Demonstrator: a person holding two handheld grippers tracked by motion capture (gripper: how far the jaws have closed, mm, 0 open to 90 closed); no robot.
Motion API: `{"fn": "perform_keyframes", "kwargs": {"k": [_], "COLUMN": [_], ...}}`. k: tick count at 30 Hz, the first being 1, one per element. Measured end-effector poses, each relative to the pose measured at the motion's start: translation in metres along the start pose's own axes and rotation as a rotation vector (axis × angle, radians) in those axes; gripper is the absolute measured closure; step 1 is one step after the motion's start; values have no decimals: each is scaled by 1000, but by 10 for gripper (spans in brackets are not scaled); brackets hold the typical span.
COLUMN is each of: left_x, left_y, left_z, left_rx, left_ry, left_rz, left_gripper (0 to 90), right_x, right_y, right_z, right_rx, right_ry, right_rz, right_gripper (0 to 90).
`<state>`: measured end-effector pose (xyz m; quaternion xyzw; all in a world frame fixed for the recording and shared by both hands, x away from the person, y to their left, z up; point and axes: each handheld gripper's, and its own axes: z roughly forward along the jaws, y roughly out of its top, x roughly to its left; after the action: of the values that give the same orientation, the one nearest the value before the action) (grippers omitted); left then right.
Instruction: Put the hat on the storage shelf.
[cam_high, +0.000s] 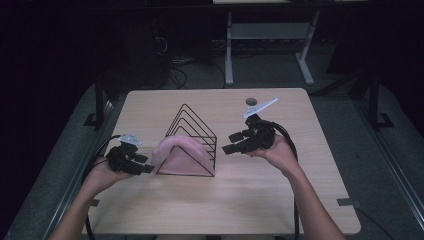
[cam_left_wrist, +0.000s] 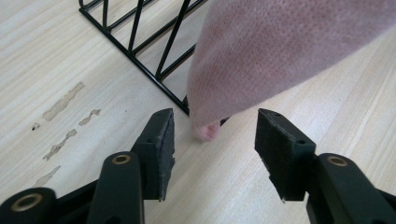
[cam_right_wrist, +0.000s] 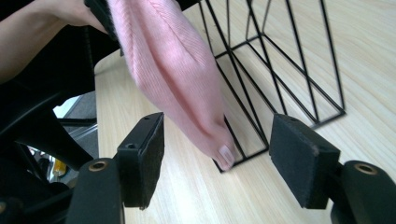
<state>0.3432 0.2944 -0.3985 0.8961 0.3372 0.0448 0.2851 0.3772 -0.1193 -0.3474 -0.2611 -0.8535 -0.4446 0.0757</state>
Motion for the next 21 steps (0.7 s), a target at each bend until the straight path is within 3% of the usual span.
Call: {"fn": "perform_keyframes", "kwargs": {"k": [21], "left_x": [-6], "left_y": [-14], "left_z": [-5], "left_rx": [-9], "left_ry": [22], "left_rz": [-23], "left_gripper": [326], "right_x": [-16], "right_y": [-52], "right_z": [-36], "right_rx": [-19], "right_ry": [-98], "right_rz": [93], "right_gripper": [320]}}
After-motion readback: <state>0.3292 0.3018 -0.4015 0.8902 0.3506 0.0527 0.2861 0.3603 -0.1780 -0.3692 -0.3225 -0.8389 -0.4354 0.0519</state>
